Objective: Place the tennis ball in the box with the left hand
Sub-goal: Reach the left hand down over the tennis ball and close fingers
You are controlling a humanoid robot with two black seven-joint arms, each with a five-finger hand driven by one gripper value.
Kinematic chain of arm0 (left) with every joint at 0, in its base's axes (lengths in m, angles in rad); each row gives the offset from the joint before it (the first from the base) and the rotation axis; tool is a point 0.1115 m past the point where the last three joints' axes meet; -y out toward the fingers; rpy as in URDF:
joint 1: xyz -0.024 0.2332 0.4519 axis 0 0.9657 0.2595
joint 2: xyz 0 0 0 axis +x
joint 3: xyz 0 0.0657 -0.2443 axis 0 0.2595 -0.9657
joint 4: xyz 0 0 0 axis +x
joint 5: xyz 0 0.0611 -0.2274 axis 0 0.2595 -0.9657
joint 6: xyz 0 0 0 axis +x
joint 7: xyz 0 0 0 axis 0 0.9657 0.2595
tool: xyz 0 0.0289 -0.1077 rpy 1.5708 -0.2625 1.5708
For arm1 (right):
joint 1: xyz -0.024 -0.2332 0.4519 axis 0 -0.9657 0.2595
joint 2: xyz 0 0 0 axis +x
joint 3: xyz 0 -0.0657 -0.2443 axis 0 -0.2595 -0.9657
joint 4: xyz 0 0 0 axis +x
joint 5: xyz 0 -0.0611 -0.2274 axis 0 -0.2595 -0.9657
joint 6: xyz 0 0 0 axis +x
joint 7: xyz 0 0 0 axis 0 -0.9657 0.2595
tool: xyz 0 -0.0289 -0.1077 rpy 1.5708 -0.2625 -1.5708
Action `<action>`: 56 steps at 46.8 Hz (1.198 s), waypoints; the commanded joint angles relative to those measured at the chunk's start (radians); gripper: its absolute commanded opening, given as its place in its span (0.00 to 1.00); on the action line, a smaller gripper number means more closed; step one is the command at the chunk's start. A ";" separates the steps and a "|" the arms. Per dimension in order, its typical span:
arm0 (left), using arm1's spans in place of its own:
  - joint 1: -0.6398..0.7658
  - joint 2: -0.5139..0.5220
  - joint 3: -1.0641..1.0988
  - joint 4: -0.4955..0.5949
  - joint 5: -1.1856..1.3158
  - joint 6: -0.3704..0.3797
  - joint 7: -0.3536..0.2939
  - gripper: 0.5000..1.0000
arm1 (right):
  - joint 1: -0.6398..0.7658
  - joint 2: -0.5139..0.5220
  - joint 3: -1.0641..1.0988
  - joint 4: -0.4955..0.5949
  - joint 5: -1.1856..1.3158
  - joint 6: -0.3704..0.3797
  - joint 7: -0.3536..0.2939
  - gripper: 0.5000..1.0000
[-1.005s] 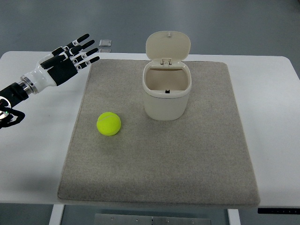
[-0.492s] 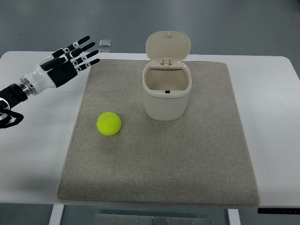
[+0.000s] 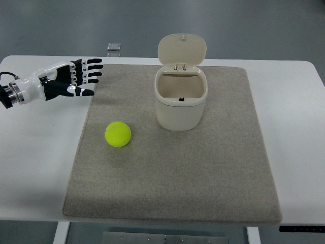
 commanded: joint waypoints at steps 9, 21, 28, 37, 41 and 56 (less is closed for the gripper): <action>-0.001 0.095 -0.001 -0.126 0.388 0.001 -0.264 0.98 | 0.000 0.000 0.001 0.000 0.000 0.000 0.000 0.82; 0.007 0.118 0.013 -0.267 0.788 0.192 -0.299 0.98 | 0.000 0.000 0.001 0.000 0.000 0.000 0.000 0.82; 0.004 0.115 0.013 -0.310 0.925 0.206 -0.299 0.97 | 0.000 0.000 -0.001 0.000 0.000 0.000 0.000 0.83; -0.004 0.089 0.013 -0.324 1.109 0.216 -0.299 0.96 | 0.000 0.000 0.001 0.000 0.001 0.000 0.000 0.82; -0.006 0.058 0.013 -0.322 1.133 0.217 -0.299 0.96 | 0.000 0.000 0.001 0.000 0.000 0.000 0.000 0.82; -0.006 -0.016 0.045 -0.312 1.259 0.280 -0.293 0.94 | 0.000 0.000 -0.001 0.000 0.001 0.000 0.000 0.83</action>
